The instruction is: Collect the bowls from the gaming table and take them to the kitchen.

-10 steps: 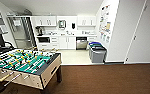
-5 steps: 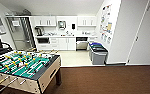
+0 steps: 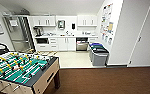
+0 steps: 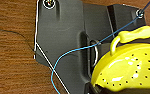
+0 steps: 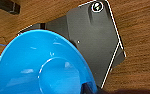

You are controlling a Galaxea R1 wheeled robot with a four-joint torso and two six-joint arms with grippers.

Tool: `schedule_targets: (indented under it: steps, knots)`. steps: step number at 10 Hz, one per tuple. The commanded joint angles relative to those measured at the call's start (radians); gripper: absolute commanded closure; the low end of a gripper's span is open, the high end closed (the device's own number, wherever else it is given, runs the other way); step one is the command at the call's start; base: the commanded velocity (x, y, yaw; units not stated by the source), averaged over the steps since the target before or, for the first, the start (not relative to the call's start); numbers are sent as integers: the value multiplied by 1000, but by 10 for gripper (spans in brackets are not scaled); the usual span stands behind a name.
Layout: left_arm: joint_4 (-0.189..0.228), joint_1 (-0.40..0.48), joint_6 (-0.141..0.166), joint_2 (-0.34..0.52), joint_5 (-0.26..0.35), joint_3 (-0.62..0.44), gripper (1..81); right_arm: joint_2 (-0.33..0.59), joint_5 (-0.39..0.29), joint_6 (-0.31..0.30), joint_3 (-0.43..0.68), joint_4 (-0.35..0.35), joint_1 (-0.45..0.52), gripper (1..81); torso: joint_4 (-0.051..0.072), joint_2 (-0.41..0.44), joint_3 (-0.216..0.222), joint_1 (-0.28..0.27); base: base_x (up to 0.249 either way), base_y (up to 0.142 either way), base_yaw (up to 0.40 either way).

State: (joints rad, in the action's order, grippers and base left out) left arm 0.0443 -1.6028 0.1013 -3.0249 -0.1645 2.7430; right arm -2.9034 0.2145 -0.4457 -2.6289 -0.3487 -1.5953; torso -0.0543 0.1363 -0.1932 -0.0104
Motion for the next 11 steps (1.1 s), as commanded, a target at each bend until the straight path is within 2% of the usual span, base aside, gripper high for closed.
schedule_targets:
  steps: [1,11]
  knots:
    - [0,23,-5,1,49,0,811,10,-38,-1,1,-10,31,811,0,0,0,0,180,-66,0]
    - [0,23,-5,3,52,0,811,8,-40,-1,1,-12,34,811,0,0,0,0,180,-69,0]
